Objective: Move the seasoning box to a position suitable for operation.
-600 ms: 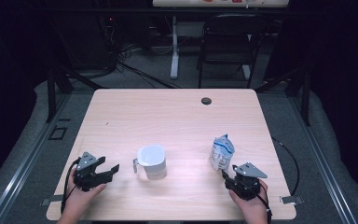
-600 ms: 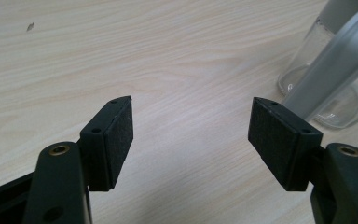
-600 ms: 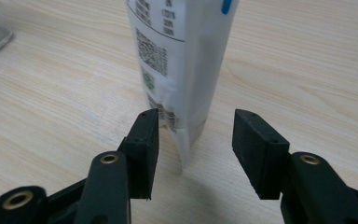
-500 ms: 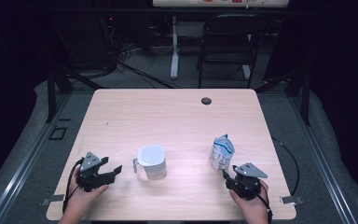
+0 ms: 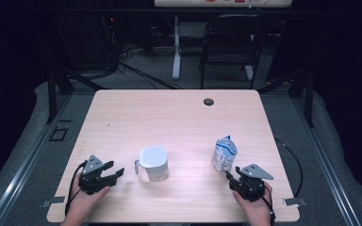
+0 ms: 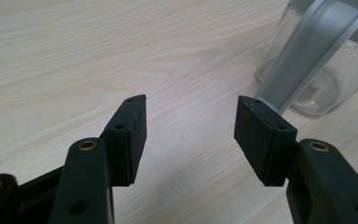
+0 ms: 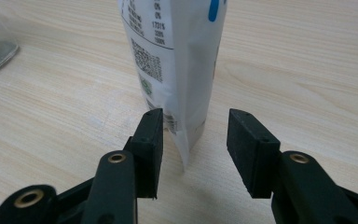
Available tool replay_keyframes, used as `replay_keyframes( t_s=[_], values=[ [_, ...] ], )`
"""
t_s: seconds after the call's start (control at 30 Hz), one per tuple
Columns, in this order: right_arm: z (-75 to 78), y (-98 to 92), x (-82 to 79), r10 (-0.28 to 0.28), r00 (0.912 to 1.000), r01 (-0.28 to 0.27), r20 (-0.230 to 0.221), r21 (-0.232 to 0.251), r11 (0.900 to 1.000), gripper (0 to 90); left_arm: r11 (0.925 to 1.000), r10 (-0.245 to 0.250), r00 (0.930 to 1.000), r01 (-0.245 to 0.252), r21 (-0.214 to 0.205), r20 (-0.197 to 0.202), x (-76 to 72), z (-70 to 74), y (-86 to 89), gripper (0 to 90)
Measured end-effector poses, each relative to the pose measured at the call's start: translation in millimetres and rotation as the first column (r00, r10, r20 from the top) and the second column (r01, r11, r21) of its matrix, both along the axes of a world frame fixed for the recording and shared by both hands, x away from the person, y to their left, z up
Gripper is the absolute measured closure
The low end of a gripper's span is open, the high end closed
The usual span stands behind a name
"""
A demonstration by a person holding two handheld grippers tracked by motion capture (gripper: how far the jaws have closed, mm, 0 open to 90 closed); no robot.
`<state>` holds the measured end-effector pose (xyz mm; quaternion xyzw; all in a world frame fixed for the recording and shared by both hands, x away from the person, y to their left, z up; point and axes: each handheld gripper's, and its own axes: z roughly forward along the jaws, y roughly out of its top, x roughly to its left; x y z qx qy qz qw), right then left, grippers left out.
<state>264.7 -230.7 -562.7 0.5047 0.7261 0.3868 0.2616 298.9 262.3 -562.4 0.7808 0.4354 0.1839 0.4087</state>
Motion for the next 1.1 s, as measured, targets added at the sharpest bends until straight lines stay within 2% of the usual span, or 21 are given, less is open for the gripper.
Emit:
replay_keyframes(
  t_s=[0.13, 0.2, 0.33, 0.47, 0.7, 0.83, 0.9, 1.0, 1.03, 1.07, 1.1],
  values=[
    [-0.4, 1.7, -0.5, 0.01, 1.0, -0.01, 0.0, 0.005, 0.9999, 56.2, 1.0, 0.001, 1.0, -0.001, -0.009, -0.007, -0.6, 0.9, 0.7, 44.2],
    [-0.5, 2.6, -0.9, 0.013, 0.9999, -0.013, 0.0, 0.005, 0.9999, 56.2, 1.0, -0.004, 0.9999, 0.004, -0.001, -0.014, -1.4, 2.3, 0.2, 44.3],
    [-0.1, 4.0, -0.7, 0.026, 0.9996, -0.026, -0.013, 0.004, 0.9997, 56.3, 0.9998, -0.017, 0.9999, 0.017, 0.007, -0.001, -2.2, 4.2, -2.6, 45.0],
    [0.4, 4.4, -0.7, 0.03, 0.9995, -0.03, -0.012, -0.005, 0.9995, 56.2, 0.9994, -0.033, 0.9994, 0.033, -0.003, 0.013, -3.3, 7.1, -5.4, 46.7],
    [0.9, 2.0, -1.7, 0.022, 0.9998, -0.022, -0.003, 0.005, 0.9997, 55.9, 0.9966, -0.082, 0.9962, 0.082, -0.006, 0.031, -3.8, 14.9, -12.2, 46.9],
    [2.7, 0.8, -2.1, 0.016, 0.9999, -0.016, -0.001, 0.017, 0.9997, 55.8, 0.993, -0.117, 0.992, 0.117, -0.012, 0.049, -5.0, 23.0, -19.1, 47.7],
    [2.7, -0.1, -1.9, 0.016, 0.9999, -0.016, -0.004, 0.017, 0.9997, 55.8, 0.991, -0.133, 0.9902, 0.133, -0.013, 0.044, -5.8, 26.2, -22.8, 47.6],
    [2.6, -1.5, -2.3, 0.011, 0.9999, -0.011, -0.006, 0.023, 0.9997, 55.7, 0.9883, -0.152, 0.9874, 0.152, -0.004, 0.044, -6.6, 28.5, -27.3, 47.5],
    [2.7, -2.1, -2.5, 0.008, 1.0, -0.008, -0.006, 0.027, 0.9996, 55.8, 0.9835, -0.18, 0.9831, 0.179, 0.023, 0.032, -5.6, 32.3, -31.7, 47.5],
    [3.1, -2.9, -2.6, 0.009, 0.9999, -0.009, -0.01, 0.027, 0.9996, 55.8, 0.9831, -0.179, 0.9833, 0.178, 0.042, 0.03, -5.1, 34.6, -34.2, 47.5],
    [3.3, -3.4, -2.7, 0.006, 0.9999, -0.005, -0.011, 0.028, 0.9996, 55.7, 0.9809, -0.191, 0.9813, 0.189, 0.044, 0.028, -3.8, 36.8, -35.6, 47.5]
  ],
)
